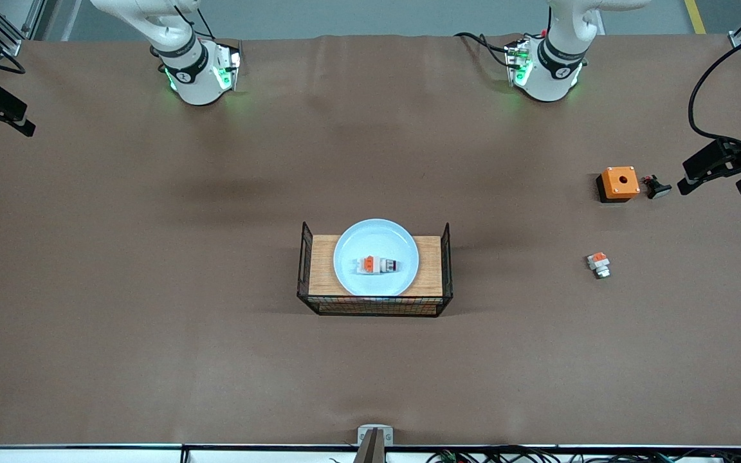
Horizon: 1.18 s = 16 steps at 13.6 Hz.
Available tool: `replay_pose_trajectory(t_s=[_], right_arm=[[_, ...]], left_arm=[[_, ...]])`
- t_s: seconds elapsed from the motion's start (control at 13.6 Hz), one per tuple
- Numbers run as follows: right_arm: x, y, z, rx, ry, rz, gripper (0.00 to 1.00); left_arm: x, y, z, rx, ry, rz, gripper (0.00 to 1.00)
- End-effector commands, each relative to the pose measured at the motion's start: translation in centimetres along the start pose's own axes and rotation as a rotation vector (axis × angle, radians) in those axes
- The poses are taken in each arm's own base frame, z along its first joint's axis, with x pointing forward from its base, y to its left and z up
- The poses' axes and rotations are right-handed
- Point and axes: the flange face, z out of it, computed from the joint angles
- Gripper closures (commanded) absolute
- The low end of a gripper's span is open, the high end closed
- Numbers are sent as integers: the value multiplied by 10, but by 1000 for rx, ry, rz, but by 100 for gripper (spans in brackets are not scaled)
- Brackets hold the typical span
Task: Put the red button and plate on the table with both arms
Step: 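Reach the left gripper toward the red button on the blue plate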
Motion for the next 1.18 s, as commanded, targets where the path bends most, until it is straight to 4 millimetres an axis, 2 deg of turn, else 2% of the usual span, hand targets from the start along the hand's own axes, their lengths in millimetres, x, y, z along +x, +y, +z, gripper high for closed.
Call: replay_pose_trajectory(t_s=[0.0, 0.07, 0.15, 0.29, 0.37, 0.59, 0.81, 0.96, 1.11], right_arm=[[-6, -1, -1, -12, 4, -11, 0], [-6, -1, -1, -12, 4, -11, 0], [-6, -1, -1, -12, 5, -13, 0], [-6, -1, -1, -12, 5, -13, 0], [-6, -1, -1, -12, 5, -13, 0], [-6, -1, -1, -12, 5, -13, 0], [-6, 0, -4, -12, 7, -10, 0], [-5, 0, -5, -12, 8, -8, 0], [-5, 2, -7, -11, 11, -4, 0]], left_arm=[[-4, 10, -5, -15, -21, -49, 0], [-5, 25, -3, -49, -31, -102, 0], [-6, 50, 1, -74, -46, -154, 0], [-14, 109, 9, -78, -67, -239, 0], [-18, 137, 19, -77, -93, -278, 0], [-34, 212, 32, -95, -117, -362, 0], [-50, 296, 67, -130, -147, -566, 0], [-57, 340, 86, -163, -164, -681, 0], [-49, 375, 102, -220, -190, -850, 0]])
